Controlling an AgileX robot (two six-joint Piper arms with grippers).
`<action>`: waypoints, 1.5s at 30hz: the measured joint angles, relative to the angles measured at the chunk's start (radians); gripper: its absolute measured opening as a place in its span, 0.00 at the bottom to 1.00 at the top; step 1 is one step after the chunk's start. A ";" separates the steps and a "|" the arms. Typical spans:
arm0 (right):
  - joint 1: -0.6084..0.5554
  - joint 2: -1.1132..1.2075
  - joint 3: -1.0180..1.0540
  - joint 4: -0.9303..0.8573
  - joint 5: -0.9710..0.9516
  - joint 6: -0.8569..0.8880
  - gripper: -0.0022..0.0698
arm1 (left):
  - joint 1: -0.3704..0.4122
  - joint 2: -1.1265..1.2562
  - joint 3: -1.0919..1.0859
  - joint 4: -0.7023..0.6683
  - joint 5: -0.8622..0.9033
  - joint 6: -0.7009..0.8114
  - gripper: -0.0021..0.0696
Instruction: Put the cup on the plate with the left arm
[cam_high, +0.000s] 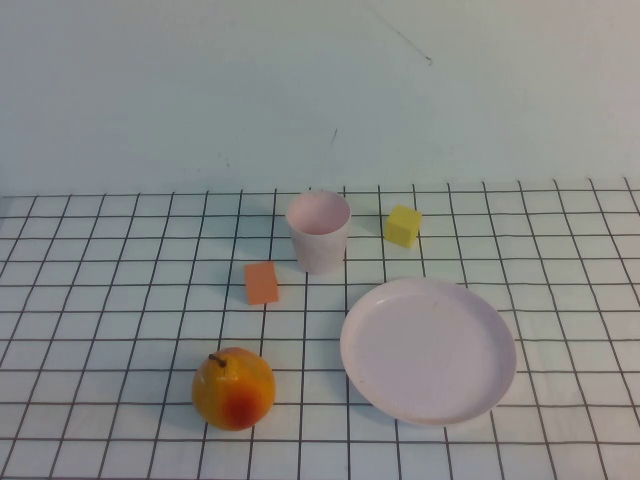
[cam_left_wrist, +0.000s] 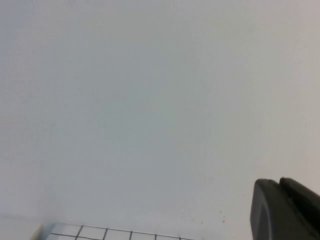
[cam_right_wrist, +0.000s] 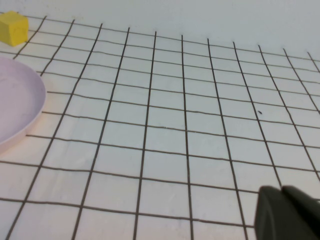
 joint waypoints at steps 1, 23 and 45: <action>0.000 0.000 0.000 0.000 0.000 0.000 0.03 | 0.000 0.000 0.000 0.000 0.000 -0.029 0.03; 0.000 0.000 0.000 0.000 0.000 0.000 0.03 | 0.000 0.000 0.000 0.056 -0.040 -0.295 0.86; 0.000 0.000 0.000 0.000 0.000 0.000 0.03 | 0.000 -0.001 -0.287 0.490 0.055 -0.372 0.13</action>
